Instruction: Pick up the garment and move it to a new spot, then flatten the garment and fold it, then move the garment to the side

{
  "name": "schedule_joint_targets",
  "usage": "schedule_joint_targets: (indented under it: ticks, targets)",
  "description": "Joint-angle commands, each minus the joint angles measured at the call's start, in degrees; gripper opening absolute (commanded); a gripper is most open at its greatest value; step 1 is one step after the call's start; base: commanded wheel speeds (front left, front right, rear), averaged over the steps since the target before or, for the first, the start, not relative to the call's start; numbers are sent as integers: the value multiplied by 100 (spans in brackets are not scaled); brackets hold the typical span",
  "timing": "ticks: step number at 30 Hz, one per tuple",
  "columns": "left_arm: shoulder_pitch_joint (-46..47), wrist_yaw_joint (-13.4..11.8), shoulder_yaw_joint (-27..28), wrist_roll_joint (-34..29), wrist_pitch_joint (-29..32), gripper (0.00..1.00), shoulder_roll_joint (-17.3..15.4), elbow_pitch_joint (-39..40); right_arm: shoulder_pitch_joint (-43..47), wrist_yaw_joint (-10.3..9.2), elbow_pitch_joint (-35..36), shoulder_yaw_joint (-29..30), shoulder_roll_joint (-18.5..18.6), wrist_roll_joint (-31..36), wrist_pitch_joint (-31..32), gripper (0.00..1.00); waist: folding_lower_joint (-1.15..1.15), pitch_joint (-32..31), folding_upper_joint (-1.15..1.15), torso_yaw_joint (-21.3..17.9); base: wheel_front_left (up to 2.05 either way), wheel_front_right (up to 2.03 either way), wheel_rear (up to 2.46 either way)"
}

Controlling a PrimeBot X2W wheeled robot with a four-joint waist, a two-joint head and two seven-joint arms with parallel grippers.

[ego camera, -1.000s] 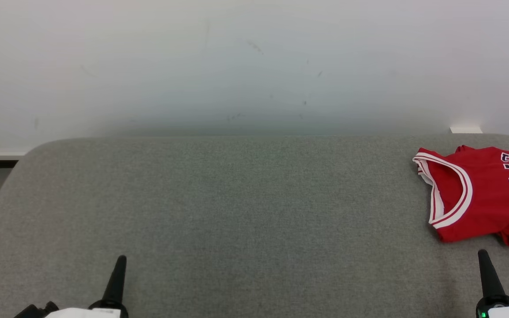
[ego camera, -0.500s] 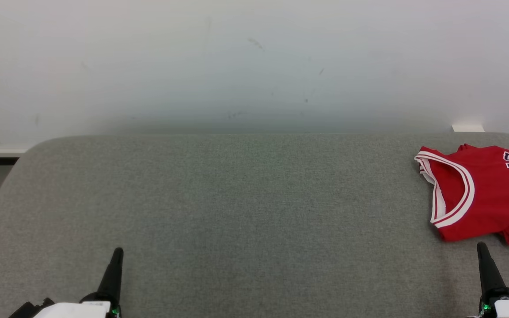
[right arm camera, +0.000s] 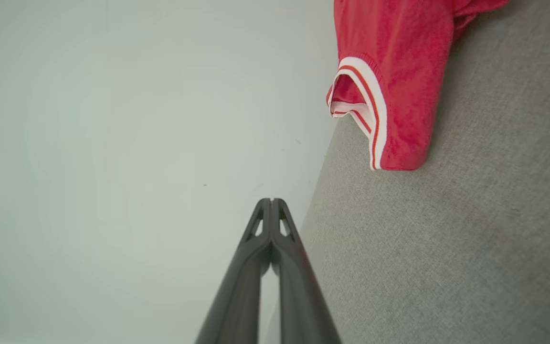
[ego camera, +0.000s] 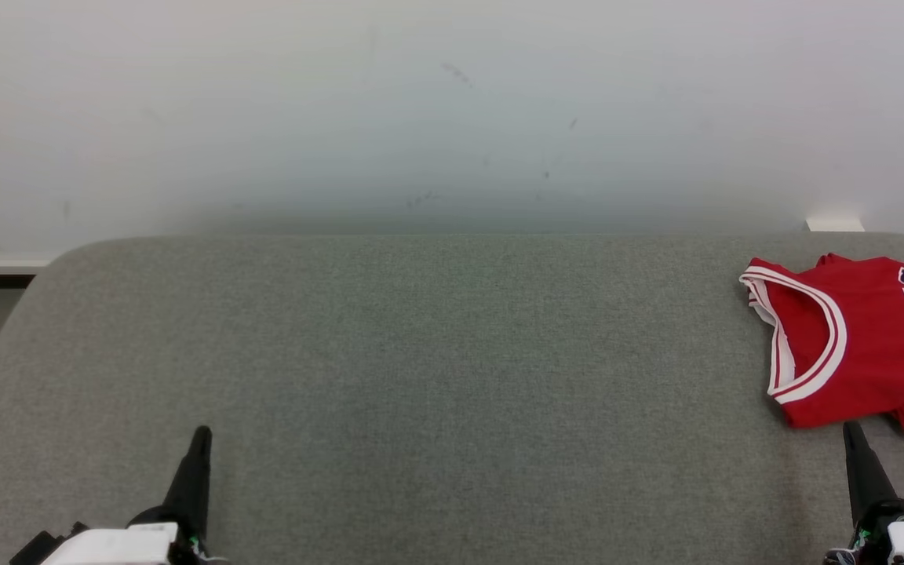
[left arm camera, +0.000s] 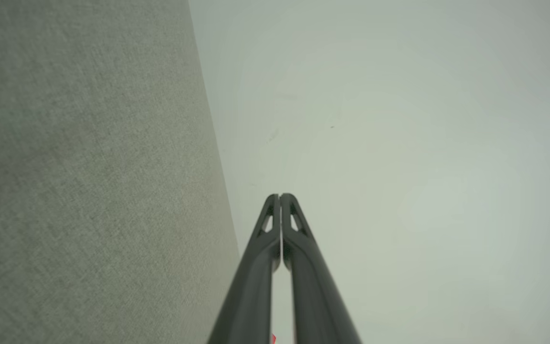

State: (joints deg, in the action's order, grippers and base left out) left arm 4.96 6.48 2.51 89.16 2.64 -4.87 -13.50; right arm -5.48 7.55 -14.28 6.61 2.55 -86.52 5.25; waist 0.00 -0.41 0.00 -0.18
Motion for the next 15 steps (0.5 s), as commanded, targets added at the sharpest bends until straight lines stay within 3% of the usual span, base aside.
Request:
schedule_joint_targets:
  ticks: [1,15]
  targets:
    - [95,33,35,155,40,0,-59,-3,-92,-11,-5,9,54,-169,38,0,0,5,0,3,0,0,0]
    - [175,74,106,612,153,0,-63,-29,-167,-12,-26,8,54,-582,160,0,0,39,0,18,0,0,0]
